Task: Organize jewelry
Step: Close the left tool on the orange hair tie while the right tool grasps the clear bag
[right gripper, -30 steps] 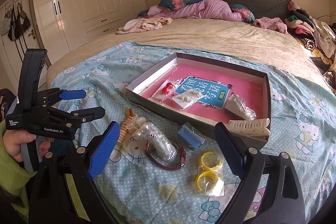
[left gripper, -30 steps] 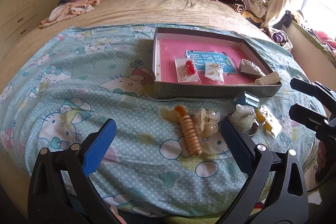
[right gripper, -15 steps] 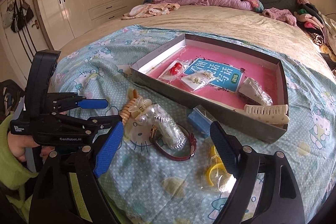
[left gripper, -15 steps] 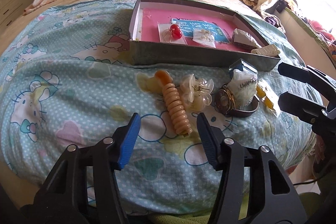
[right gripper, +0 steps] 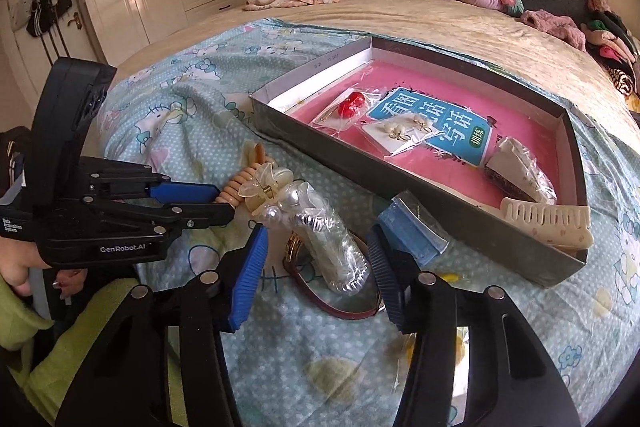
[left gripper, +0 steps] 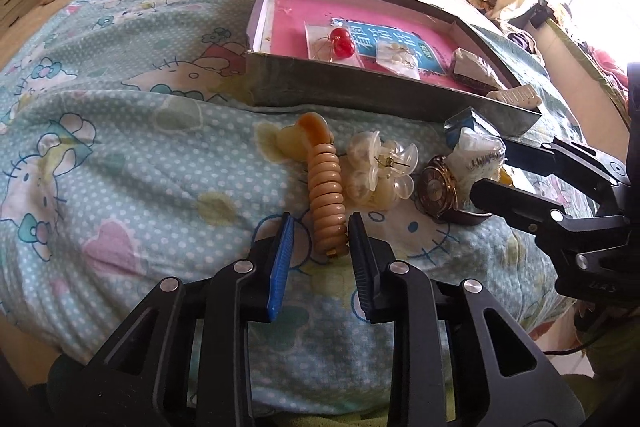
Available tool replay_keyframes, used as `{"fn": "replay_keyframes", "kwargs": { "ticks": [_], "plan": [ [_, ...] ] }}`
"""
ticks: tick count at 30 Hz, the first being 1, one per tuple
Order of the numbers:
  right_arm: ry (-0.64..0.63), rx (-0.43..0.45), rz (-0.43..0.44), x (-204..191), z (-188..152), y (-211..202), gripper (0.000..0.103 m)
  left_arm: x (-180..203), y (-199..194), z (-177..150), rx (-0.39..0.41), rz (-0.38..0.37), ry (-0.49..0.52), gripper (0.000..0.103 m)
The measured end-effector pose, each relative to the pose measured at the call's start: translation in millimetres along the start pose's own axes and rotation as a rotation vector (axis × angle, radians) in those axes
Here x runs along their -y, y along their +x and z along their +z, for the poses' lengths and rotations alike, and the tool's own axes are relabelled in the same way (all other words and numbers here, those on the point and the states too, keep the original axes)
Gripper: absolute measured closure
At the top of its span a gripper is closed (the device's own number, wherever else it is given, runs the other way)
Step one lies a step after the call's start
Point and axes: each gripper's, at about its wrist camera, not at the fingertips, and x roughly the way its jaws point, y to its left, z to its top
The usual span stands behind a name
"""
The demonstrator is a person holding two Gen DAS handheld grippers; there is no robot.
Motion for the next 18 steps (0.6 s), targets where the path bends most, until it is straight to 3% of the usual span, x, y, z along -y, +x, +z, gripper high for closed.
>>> {"fn": "replay_keyframes", "kwargs": {
  "ticks": [3, 16, 18],
  "plan": [
    [-0.009, -0.014, -0.001, 1.3, 1.6, 11.1, 0.069, -3.1, 1.9, 0.9, -0.008, -0.004, -0.014, 0.082],
    [0.029, 0.035, 0.043, 11.4, 0.3, -2.6, 0.073, -4.0, 13.2, 9.0, -0.025, -0.015, -0.025, 0.083],
    [0.030, 0.045, 0.044, 10.8, 1.2, -7.2, 0.073, -3.8, 11.9, 8.7, -0.019, -0.018, -0.021, 0.092]
  ]
}}
